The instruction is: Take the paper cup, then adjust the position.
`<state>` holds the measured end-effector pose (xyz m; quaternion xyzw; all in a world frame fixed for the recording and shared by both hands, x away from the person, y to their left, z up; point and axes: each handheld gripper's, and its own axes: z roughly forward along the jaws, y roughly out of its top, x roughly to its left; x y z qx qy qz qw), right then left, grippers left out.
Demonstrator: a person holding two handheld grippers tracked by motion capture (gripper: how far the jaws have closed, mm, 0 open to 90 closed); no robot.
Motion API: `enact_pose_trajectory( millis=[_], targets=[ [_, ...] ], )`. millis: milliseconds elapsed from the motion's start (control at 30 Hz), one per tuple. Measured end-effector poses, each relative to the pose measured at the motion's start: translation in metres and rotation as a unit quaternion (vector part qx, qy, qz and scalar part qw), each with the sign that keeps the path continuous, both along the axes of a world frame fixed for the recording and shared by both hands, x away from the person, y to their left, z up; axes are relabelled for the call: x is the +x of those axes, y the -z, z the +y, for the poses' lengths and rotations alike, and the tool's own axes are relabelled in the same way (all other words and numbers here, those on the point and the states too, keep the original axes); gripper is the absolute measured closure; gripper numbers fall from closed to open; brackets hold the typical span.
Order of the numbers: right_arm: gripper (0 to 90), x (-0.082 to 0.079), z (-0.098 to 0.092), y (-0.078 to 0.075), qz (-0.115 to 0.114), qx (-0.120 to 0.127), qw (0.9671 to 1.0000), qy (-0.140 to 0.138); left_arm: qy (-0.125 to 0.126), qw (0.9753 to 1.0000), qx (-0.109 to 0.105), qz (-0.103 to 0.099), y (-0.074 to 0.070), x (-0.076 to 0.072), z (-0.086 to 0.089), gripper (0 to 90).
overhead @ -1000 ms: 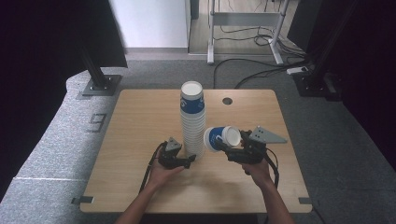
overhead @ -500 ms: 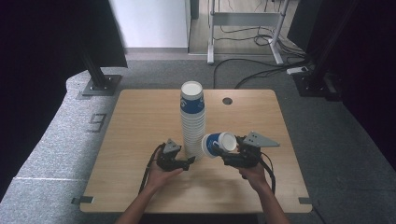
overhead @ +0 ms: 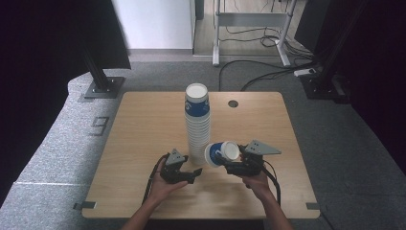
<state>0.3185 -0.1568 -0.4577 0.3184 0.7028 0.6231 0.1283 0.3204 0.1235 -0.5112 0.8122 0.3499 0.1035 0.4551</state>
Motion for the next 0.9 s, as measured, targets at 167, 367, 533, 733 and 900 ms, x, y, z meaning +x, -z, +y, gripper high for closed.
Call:
enact_pose_trajectory(
  millis=[167,367,533,733,900],
  targets=[
    [23.6,0.000,0.001,0.004,0.003,0.001,1.0000,-0.001,0.012,0.9999,0.005,0.003,0.002,-0.006,-0.006,19.1],
    [23.7,0.001,0.003,0.009,0.008,-0.001,1.0000,-0.005,0.018,0.9998,0.010,0.004,0.004,-0.011,-0.012,18.9],
    [23.6,0.000,0.007,0.012,0.011,-0.002,0.9999,-0.010,0.024,0.9997,0.009,0.002,0.003,-0.015,-0.018,18.3],
    [23.6,-0.001,0.013,0.015,0.013,-0.005,0.9998,-0.014,0.030,0.9995,0.011,0.002,0.004,-0.017,-0.025,17.4],
    [23.7,-0.003,0.019,0.019,0.015,-0.013,0.9996,-0.020,0.032,0.9994,-0.003,0.012,0.005,-0.016,-0.027,17.2]
  ],
)
